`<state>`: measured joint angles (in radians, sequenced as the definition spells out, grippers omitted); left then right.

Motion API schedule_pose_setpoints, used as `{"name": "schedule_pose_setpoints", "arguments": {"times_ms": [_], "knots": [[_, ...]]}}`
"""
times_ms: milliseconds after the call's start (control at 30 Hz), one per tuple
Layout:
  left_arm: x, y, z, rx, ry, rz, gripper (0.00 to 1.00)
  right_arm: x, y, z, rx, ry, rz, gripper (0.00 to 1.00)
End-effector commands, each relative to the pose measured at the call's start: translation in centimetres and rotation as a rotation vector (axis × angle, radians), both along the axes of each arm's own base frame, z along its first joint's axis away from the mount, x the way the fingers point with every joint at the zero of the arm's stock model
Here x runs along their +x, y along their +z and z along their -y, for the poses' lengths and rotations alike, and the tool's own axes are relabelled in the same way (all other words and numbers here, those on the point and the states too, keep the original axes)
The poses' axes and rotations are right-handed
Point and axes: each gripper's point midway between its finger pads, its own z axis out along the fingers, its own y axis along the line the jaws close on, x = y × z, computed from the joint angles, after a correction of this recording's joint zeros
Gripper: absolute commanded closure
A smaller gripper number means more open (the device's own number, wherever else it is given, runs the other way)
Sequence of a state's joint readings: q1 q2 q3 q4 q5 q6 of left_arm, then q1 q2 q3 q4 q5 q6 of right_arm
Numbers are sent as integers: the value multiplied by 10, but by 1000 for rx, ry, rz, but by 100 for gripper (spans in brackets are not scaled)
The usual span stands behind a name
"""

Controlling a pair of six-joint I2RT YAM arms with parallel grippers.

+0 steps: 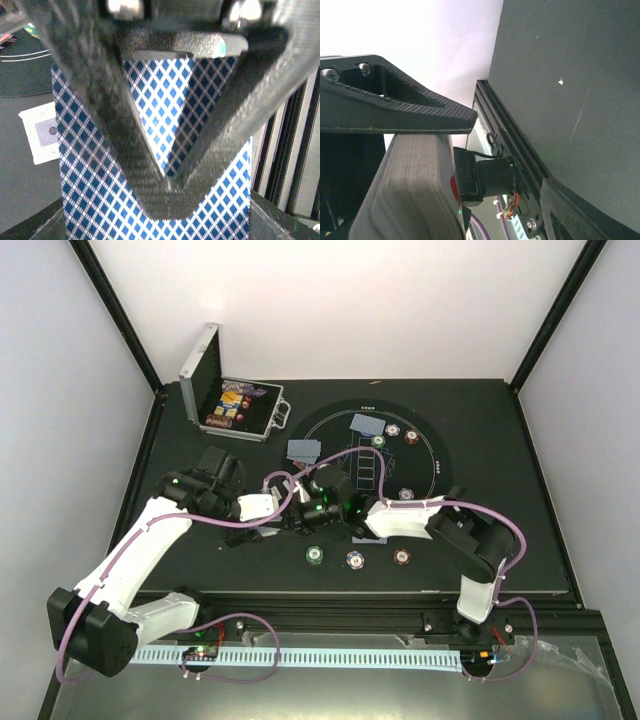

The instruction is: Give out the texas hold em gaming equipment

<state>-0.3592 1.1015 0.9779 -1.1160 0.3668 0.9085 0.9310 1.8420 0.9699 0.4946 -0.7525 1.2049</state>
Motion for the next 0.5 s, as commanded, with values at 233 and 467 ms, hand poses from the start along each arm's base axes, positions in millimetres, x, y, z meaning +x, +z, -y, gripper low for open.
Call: {"name": "schedule_pose_setpoints", "arguments": {"times_ms": [233,467], "knots": [[1,16,2,-24,-16,29,98,10,-41,40,-176,-85,-9,38],[2,15,3,-23,-16,26,98,11,-2,36,-101,-64,39,36]]}}
